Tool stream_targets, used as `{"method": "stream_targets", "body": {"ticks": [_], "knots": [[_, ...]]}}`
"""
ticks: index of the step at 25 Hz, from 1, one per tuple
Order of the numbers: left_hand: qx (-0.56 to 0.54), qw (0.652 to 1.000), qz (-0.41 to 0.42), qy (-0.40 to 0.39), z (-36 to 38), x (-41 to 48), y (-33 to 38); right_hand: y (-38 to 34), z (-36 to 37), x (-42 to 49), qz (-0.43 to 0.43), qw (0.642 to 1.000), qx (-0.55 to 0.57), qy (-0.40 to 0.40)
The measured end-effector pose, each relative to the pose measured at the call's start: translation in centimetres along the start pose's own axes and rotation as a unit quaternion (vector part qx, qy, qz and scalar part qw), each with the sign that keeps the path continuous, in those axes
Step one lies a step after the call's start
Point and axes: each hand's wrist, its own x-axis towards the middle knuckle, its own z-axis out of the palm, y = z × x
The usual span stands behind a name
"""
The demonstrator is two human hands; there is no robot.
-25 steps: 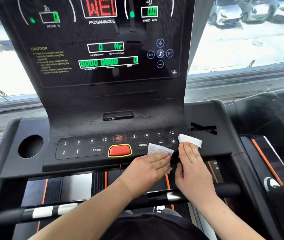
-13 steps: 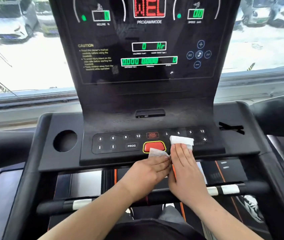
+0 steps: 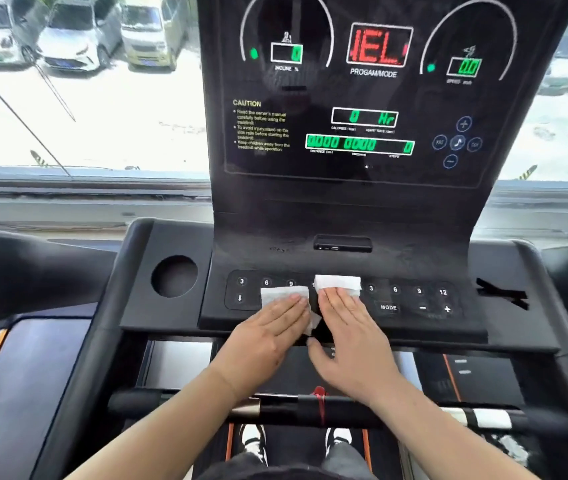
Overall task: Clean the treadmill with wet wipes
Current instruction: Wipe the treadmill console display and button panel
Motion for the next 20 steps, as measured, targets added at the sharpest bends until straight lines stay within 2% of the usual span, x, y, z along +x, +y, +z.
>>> {"method": "stream_targets", "body": {"ticks": [5,9,12,14,15,17,20], "knots": [[0.014,0.996,-0.082,-0.040,-1.8,1.8,-2.0,-1.3,-1.1,4.0,-0.038,0.996,-0.020,-0.079],[0.019,0.976,-0.201,-0.085,-3.0,2.4,-6.2,-3.1,-1.3,7.4,-0.020,0.996,-0.007,-0.088],[-0.015,0.963,-0.262,-0.055,-3.7,0.5,-5.0,-5.6,-0.9,7.1,-0.094,0.989,0.006,-0.112],[-0.035,0.966,-0.253,-0.046,-4.6,-1.5,-3.5,-6.1,-1.4,6.4,-0.139,0.976,0.035,-0.161],[-0.037,0.970,-0.235,-0.049,-5.0,-2.4,-3.7,-5.7,-1.4,6.4,-0.145,0.975,0.037,-0.163],[-0.032,0.973,-0.227,-0.035,-5.4,-3.0,-5.1,-4.5,-1.1,7.0,-0.108,0.988,0.025,-0.111],[-0.025,0.959,-0.284,-0.006,-4.8,-2.5,-5.1,-5.5,0.0,6.5,-0.050,0.996,-0.017,-0.069]]}}
